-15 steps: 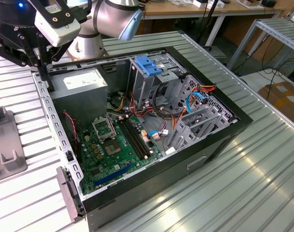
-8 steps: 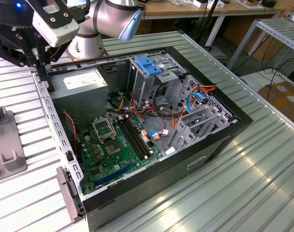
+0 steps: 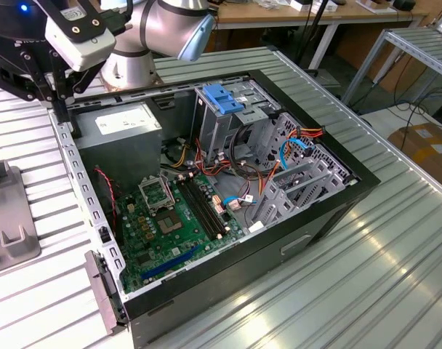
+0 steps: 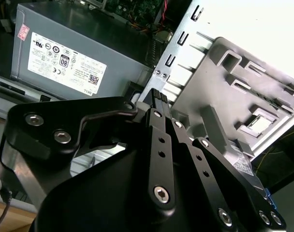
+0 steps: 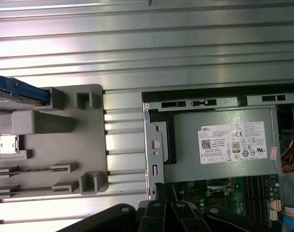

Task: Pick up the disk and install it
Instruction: 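Reach for the disk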

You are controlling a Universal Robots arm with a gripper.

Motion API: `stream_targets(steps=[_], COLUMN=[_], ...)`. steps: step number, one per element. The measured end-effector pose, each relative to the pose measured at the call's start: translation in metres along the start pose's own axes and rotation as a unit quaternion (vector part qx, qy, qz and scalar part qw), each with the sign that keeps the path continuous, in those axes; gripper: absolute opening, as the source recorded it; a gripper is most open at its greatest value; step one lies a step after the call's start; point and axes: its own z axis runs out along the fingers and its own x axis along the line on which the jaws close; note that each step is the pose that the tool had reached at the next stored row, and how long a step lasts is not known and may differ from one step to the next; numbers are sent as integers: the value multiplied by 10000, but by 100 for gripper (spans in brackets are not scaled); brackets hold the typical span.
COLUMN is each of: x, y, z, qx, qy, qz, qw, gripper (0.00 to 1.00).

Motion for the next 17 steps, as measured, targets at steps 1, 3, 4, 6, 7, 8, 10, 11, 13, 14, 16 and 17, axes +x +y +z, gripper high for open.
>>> stream_targets(steps=[1,3,4,6,7,8,10,11,13,14,16,17], x=[3,10,14,21,23,27,35,41,48,51,59,64], y=[0,-1,-1,-2,-2,-2,-3,-3,-4,-4,-4,-5], z=[0,0,0,0,0,-1,-1,-1,-1,-1,-1,-1], qx=[0,0,0,0,0,0,0,0,0,0,0,0], qy=[0,0,0,0,0,0,0,0,0,0,0,0], qz=[0,0,0,0,0,0,0,0,0,0,0,0], qw=[10000,10000,10000,10000,10000,10000,10000,10000,10000,10000,10000,10000], gripper=[10,10,10,10,10,10,10,10,10,10,10,10])
